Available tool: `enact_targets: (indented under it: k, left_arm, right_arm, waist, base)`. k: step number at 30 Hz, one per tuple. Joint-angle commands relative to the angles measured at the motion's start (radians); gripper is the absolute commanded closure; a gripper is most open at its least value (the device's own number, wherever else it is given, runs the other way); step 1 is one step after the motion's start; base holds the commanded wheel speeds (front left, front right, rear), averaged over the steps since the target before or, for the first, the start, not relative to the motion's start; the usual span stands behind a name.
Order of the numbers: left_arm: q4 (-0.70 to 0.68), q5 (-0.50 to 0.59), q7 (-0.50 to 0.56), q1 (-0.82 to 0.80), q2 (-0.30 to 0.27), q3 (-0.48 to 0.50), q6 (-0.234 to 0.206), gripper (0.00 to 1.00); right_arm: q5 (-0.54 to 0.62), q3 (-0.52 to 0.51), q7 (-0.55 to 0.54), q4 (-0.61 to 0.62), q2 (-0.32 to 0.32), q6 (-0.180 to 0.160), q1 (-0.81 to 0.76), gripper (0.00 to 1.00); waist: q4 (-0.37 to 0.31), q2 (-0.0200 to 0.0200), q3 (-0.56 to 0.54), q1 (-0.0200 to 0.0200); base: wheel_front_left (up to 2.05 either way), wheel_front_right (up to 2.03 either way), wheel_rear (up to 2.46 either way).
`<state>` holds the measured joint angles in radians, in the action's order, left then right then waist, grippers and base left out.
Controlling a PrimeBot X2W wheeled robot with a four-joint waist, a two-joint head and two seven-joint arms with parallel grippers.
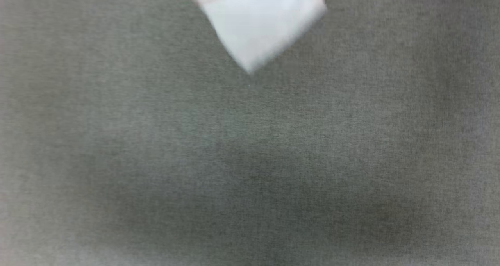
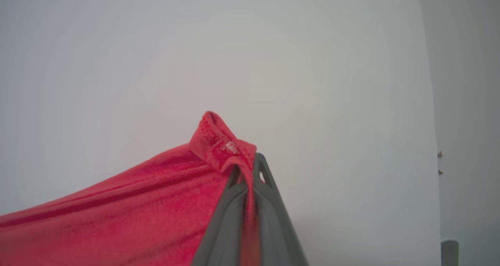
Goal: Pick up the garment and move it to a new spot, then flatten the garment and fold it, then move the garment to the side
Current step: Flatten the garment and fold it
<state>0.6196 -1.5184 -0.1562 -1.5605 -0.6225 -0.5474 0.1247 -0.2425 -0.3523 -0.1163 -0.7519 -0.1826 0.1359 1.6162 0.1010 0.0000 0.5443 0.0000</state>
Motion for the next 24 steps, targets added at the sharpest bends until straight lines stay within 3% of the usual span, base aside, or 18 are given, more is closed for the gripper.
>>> enact_targets:
  k: [1, 5, 9, 14, 17, 24]
  left_arm:
    - [0.056, 0.024, -0.026, -0.06, -0.024, 0.019, -0.002, 1.0]
    - [0.141, 0.025, -0.049, -0.189, 0.008, 0.044, 0.001, 1.0]
    - [0.1, -0.002, -0.037, -0.183, 0.046, 0.038, 0.003, 1.0]
    - [-0.015, -0.096, -0.008, -0.016, 0.074, 0.053, 0.004, 1.0]
    - [-0.121, -0.126, 0.004, 0.141, 0.061, 0.058, 0.004, 1.0]
    - [-0.368, -0.145, -0.026, 0.47, 0.057, 0.074, 0.005, 1.0]
  right_arm:
    - [0.029, -0.034, 0.029, -0.013, -0.027, -0.009, 0.041, 1.0]
    - [0.083, -0.058, 0.07, -0.063, -0.024, -0.012, 0.131, 1.0]
    - [0.097, -0.053, 0.078, -0.121, -0.012, -0.011, 0.155, 1.0]
    - [0.059, 0.022, 0.082, -0.169, 0.006, -0.006, 0.058, 1.0]
    - [0.004, 0.102, 0.057, -0.173, 0.006, -0.006, -0.036, 1.0]
    - [-0.173, 0.264, -0.029, -0.045, -0.03, -0.006, -0.294, 1.0]
  waist:
    - [-0.03, 0.0, 0.039, 0.0]
    - [-0.033, 0.0, 0.058, 0.0]
    - [-0.029, 0.0, 0.073, 0.0]
    - [-0.027, 0.0, 0.076, 0.0]
    - [-0.03, 0.0, 0.069, 0.0]
    - [-0.025, 0.0, 0.044, 0.0]
  base:
    - [0.0, 0.0, 0.0]
    - [0.0, 0.0, 0.0]
    - [0.0, 0.0, 0.0]
    - [0.0, 0.0, 0.0]
    - [0.0, 0.0, 0.0]
    - [0.0, 0.0, 0.0]
